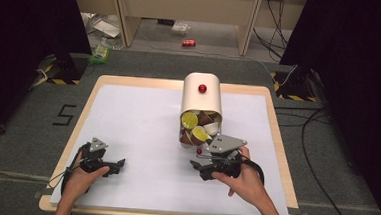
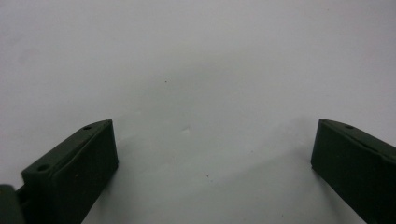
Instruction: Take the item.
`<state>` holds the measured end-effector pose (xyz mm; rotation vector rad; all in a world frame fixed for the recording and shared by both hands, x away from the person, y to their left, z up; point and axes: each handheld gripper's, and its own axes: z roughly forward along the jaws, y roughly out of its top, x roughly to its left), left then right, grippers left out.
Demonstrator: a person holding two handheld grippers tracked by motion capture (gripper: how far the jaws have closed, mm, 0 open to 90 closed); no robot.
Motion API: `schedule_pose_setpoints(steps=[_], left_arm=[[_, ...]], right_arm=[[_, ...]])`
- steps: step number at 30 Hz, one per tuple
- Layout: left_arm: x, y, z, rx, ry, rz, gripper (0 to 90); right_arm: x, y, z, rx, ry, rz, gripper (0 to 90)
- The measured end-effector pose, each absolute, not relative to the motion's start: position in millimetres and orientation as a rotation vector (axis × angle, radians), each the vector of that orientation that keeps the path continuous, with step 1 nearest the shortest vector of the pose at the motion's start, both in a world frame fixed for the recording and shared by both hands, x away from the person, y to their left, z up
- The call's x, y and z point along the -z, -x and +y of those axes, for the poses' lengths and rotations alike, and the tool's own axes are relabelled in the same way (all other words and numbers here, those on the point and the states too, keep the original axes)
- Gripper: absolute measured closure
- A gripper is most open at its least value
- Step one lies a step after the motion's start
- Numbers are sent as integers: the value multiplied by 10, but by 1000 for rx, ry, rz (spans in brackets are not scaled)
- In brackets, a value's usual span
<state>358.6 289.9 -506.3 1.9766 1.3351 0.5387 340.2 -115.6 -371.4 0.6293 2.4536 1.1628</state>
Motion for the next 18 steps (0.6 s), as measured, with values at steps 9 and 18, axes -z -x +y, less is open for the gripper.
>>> schedule_pose_setpoints(steps=[9, 18], left_arm=[[5063, -3586, 2898, -539, -1976, 1335, 0], [5063, -3587, 2899, -539, -1977, 1335, 0]], right_arm=[[3697, -3395, -1162, -1165, -638, 2467, 218], [3600, -3416, -1206, -1238, -669, 2379, 213]])
